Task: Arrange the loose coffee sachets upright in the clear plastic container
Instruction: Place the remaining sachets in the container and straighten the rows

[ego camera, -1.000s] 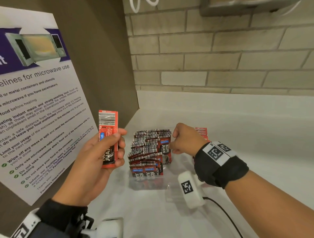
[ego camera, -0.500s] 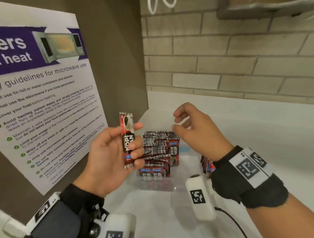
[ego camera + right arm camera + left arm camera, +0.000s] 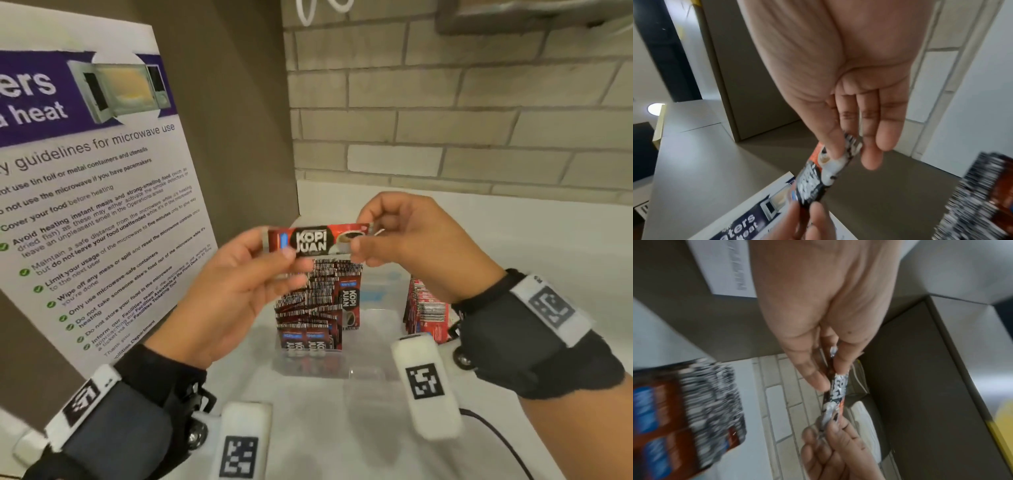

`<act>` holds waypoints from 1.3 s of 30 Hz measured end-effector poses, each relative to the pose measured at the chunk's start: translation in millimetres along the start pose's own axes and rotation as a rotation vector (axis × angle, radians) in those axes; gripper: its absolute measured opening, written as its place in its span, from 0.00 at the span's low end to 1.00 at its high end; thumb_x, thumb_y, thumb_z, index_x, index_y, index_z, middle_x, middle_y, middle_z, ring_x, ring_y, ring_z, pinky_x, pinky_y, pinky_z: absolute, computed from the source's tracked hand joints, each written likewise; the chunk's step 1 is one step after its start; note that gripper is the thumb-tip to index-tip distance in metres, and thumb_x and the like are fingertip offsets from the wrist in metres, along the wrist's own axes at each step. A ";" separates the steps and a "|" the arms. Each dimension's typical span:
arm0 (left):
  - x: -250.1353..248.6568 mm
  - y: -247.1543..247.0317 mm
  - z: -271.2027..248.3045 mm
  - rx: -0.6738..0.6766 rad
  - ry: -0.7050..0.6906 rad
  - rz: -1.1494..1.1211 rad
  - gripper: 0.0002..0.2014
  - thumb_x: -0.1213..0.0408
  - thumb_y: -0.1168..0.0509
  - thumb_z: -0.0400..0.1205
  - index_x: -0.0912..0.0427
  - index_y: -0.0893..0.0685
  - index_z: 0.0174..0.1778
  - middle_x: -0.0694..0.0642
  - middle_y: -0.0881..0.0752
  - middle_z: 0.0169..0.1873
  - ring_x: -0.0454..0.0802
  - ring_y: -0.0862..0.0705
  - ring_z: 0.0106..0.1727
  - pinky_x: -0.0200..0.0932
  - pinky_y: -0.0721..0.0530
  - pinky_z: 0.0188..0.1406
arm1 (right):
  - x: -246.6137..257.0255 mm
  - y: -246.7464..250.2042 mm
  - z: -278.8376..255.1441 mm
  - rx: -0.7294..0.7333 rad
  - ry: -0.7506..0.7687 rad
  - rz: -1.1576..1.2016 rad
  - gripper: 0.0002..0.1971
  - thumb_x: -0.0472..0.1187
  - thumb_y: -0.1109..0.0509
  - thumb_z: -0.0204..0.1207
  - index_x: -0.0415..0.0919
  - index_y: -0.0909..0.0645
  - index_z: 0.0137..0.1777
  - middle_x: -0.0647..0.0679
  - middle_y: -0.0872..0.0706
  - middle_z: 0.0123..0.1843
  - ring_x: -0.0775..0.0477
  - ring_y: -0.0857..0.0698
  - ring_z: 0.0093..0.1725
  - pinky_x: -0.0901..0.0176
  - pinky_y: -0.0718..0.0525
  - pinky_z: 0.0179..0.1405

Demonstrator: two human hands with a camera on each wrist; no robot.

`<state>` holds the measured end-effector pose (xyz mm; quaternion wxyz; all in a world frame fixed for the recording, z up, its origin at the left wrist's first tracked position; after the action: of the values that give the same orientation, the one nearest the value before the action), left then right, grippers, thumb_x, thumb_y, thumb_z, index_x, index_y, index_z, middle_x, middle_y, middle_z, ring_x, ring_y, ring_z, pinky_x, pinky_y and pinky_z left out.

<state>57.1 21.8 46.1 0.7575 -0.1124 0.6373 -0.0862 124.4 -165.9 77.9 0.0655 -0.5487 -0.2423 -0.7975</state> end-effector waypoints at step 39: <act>69.3 32.4 -19.1 -0.007 0.282 0.301 0.58 0.51 0.27 0.50 0.39 0.44 0.79 0.37 0.41 0.78 0.32 0.46 0.79 0.42 0.42 0.75 | -100.2 -33.8 13.8 0.081 -0.533 -0.470 0.08 0.29 0.30 0.68 0.35 0.25 0.31 0.33 0.12 0.35 0.41 0.14 0.35 0.48 0.12 0.44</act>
<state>49.8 32.8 -31.6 0.6646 -0.0052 0.7470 0.0153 162.5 -146.2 -19.7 -0.1634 -0.6636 -0.4018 -0.6094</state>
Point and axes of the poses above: each hand's wrist, its own z-axis towards the middle knuckle, its own y-axis out of the back of the hand, x = y × z, the point moved 1 cm from there along z, towards the middle knuckle
